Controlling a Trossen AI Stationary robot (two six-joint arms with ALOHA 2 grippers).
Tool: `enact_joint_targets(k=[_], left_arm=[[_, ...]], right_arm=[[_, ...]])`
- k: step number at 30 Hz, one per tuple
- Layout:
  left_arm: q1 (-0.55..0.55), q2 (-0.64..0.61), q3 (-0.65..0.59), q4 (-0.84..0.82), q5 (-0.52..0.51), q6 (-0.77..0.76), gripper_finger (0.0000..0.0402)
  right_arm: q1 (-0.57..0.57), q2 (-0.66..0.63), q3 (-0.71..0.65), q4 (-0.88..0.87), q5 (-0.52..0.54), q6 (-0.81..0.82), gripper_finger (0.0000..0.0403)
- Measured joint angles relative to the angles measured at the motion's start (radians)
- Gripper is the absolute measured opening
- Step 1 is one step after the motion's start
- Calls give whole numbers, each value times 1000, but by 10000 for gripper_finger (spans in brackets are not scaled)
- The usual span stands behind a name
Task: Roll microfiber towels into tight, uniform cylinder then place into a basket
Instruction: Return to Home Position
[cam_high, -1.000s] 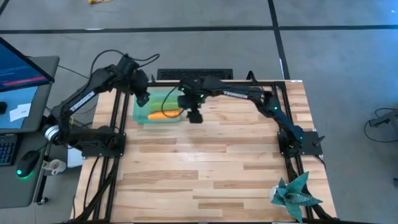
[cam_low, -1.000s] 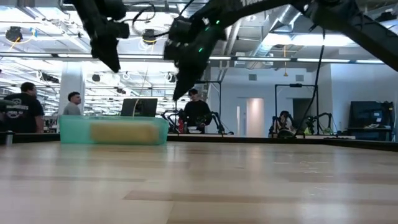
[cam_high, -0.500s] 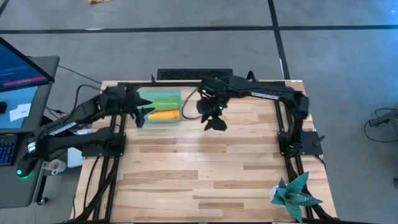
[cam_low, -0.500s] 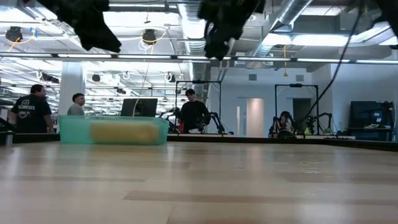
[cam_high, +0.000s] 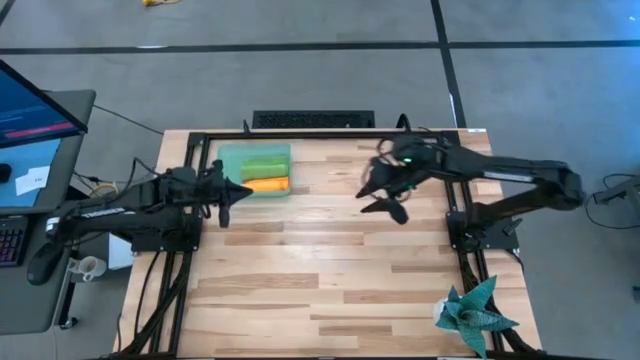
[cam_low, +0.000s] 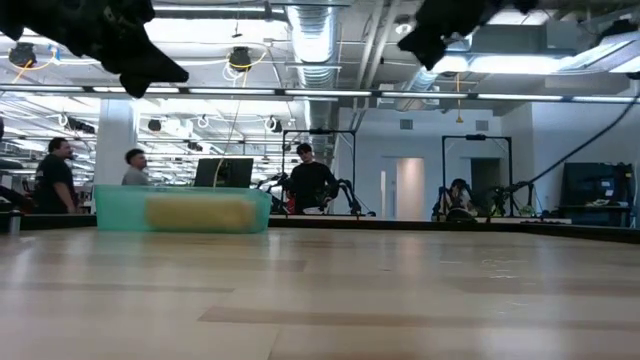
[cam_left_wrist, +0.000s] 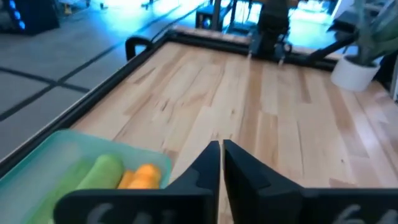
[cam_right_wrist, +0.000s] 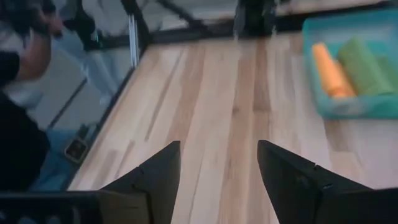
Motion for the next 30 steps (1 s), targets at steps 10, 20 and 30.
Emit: enact_joint_targets(k=[10, 20, 30], left_arm=[[-114, -5, -105, 167, -49, -3, 1], [-232, -6, -236, 377, -158, -61, 0], [-339, -6, -339, 518, -280, -87, 0]], right_arm=[[68, -374, -356, 217, 195, 134, 233], [175, -558, -605, 364, 351, 161, 233], [200, -633, -795, 516, 423, 252, 233]])
